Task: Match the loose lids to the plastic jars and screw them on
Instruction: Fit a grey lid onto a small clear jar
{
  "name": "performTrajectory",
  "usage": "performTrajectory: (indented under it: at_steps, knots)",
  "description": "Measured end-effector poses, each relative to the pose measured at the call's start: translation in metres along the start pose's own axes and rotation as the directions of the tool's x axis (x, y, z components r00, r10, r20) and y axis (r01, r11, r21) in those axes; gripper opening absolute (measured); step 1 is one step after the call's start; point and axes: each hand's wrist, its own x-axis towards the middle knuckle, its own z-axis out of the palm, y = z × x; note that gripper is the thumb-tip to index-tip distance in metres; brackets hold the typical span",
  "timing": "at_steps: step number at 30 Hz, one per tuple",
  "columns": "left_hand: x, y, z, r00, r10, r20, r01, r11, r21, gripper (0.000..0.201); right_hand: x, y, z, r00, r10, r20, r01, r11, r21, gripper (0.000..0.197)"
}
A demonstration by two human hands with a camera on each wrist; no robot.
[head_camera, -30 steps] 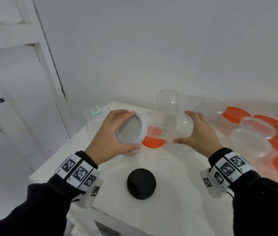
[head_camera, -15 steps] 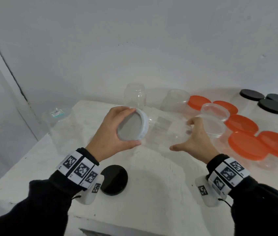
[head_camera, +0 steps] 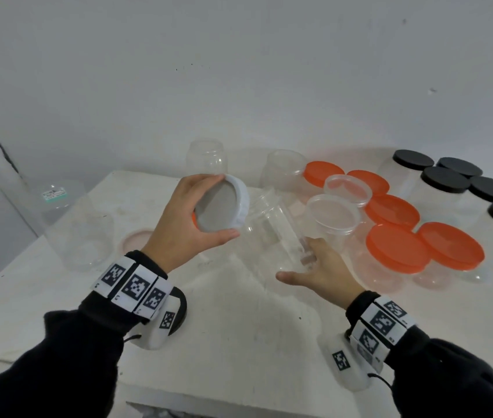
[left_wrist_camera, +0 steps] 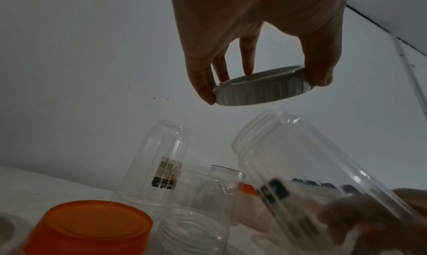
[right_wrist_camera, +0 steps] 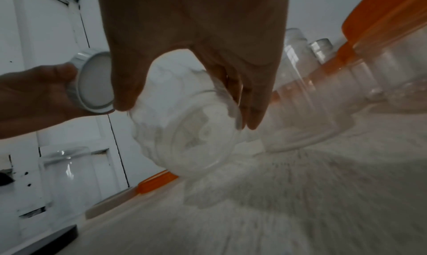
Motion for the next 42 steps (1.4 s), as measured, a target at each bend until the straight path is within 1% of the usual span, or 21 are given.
performTrajectory:
  at_steps: [4, 6, 8, 12, 16, 19, 24, 30, 33, 35, 42]
  knots:
    - [0.004, 0.005, 0.013, 1.0, 0.004, -0.003, -0.004, 1.0, -0.016, 0.082, 0.001, 0.011, -0.002, 0.998, 0.046, 0.046, -0.046, 0.999, -0.001, 0.092]
    - [0.006, 0.009, 0.02, 1.0, 0.0, 0.003, 0.001, 1.0, -0.019, 0.082, 0.001, 0.017, -0.004, 0.994, 0.079, 0.073, -0.082, 0.996, 0.038, 0.086]
    - [0.008, 0.013, 0.027, 1.0, 0.0, 0.016, 0.0, 0.999, -0.034, 0.081, 0.001, 0.022, -0.006, 0.99, 0.089, 0.113, -0.1, 0.99, 0.095, 0.084]
    - [0.013, 0.022, 0.042, 0.998, -0.008, 0.065, 0.012, 0.998, -0.059, 0.081, -0.001, 0.031, -0.014, 0.98, 0.044, 0.193, -0.082, 0.978, 0.191, 0.1]
    - [0.018, 0.027, 0.055, 0.993, 0.02, 0.119, -0.014, 0.998, -0.057, 0.08, -0.006, 0.04, -0.021, 0.967, 0.012, 0.254, -0.064, 0.978, 0.196, 0.11]
    - [0.024, 0.031, 0.063, 0.988, 0.032, 0.153, -0.021, 0.997, -0.072, 0.079, -0.007, 0.044, -0.025, 0.97, 0.01, 0.243, -0.068, 0.97, 0.233, 0.105]
    - [0.031, 0.039, 0.074, 0.974, 0.083, 0.213, -0.069, 0.995, -0.074, 0.075, -0.007, 0.048, -0.028, 0.99, 0.0, 0.14, -0.038, 0.961, 0.275, 0.09]
    - [0.036, 0.047, 0.085, 0.951, 0.079, 0.298, -0.069, 0.997, -0.046, 0.081, -0.003, 0.044, -0.025, 0.988, -0.04, 0.149, -0.004, 0.958, 0.286, 0.083]
    - [0.037, 0.051, 0.088, 0.934, 0.054, 0.353, -0.057, 0.998, -0.003, 0.085, -0.001, 0.042, -0.023, 0.992, -0.047, 0.116, 0.015, 0.966, 0.26, 0.078]
    - [0.036, 0.052, 0.09, 0.924, 0.057, 0.378, -0.069, 0.997, 0.02, 0.086, -0.002, 0.04, -0.023, 0.993, -0.056, 0.102, 0.031, 0.973, 0.23, 0.074]
    - [0.035, 0.049, 0.092, 0.919, 0.082, 0.386, -0.106, 0.994, 0.041, 0.087, 0.0, 0.037, -0.025, 0.989, -0.074, 0.126, 0.048, 0.979, 0.199, 0.075]
